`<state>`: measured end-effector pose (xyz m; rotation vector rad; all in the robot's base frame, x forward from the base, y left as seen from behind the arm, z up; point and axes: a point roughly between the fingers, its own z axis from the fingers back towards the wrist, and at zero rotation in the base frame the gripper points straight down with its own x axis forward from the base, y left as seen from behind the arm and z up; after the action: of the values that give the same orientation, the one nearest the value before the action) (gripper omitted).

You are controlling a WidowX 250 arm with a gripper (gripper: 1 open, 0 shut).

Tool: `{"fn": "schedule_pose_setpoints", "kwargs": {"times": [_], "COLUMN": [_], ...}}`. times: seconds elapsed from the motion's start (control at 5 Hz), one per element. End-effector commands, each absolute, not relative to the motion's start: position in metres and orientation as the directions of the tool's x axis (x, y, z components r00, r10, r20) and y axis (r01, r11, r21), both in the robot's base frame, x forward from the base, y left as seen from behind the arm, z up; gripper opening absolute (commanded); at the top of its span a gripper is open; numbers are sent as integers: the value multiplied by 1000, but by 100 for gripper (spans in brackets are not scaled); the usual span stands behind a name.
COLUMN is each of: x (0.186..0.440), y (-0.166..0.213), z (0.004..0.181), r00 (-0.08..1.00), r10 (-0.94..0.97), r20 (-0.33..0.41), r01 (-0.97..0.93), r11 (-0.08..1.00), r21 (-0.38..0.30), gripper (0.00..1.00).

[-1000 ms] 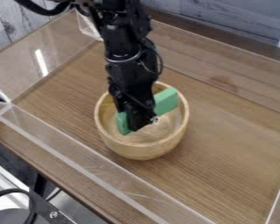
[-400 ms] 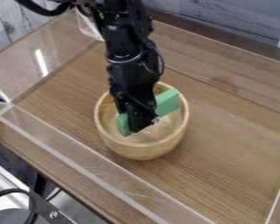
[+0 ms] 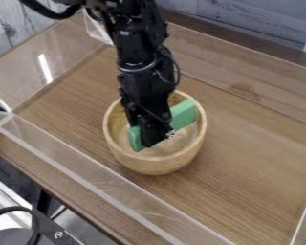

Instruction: Put the green block in the brown bowl

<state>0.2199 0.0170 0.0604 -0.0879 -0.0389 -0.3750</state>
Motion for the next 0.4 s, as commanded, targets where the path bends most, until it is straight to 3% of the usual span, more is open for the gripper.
{"fn": "schedule_pose_setpoints", "kwargs": {"times": [0.0,0.2], "x": [225,225], "y": [16,16], "z": [65,64], "r00": [926,927], "r10": [-369,-370], "r20": [73,68], "r01": [374,374], "r11": [925,925], "r21": [-68,-72], "gripper": [0,0]}}
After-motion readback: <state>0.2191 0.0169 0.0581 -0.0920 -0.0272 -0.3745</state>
